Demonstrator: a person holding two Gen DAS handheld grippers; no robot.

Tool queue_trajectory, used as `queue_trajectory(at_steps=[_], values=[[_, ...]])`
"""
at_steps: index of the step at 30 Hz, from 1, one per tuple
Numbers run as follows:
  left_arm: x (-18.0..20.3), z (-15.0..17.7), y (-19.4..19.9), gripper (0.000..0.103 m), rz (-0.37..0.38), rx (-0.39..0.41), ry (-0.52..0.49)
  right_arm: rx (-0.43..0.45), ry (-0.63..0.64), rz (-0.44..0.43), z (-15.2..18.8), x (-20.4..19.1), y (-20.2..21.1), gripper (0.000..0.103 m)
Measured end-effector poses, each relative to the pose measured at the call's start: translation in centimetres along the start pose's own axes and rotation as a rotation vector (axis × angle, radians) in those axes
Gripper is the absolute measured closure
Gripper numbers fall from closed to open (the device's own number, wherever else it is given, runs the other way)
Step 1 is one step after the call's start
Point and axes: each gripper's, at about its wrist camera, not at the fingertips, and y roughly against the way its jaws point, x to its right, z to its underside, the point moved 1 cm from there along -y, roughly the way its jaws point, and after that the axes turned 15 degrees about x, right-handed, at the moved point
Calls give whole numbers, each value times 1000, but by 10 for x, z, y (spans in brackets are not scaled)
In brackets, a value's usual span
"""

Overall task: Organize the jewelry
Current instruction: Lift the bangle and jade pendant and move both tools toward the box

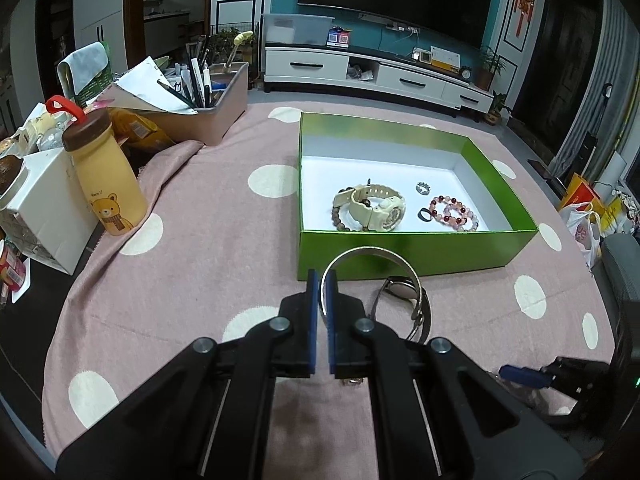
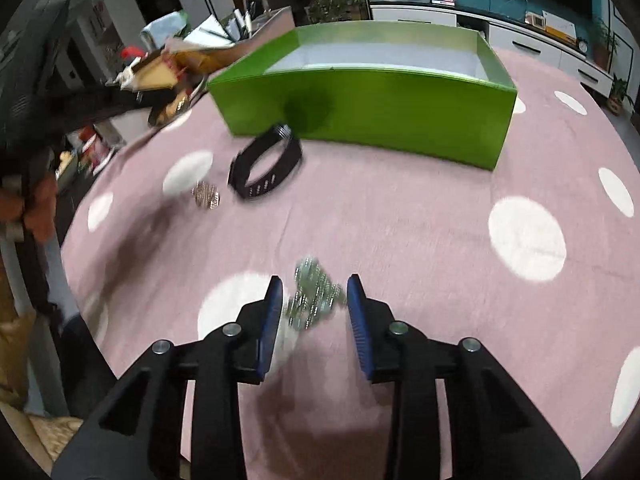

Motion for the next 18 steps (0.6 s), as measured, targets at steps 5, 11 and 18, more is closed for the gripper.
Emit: queue_trajectory(at_steps=[5,11,18], values=[[1,3,3,100,2,-6,4,12,68,54,3,-11,-7,76],[2,8,4,100,4,-13,2,16,49,49,1,-5,-10,95],[3,7,5,100,7,-11,0,73,49,39,-13,-5,6,96]])
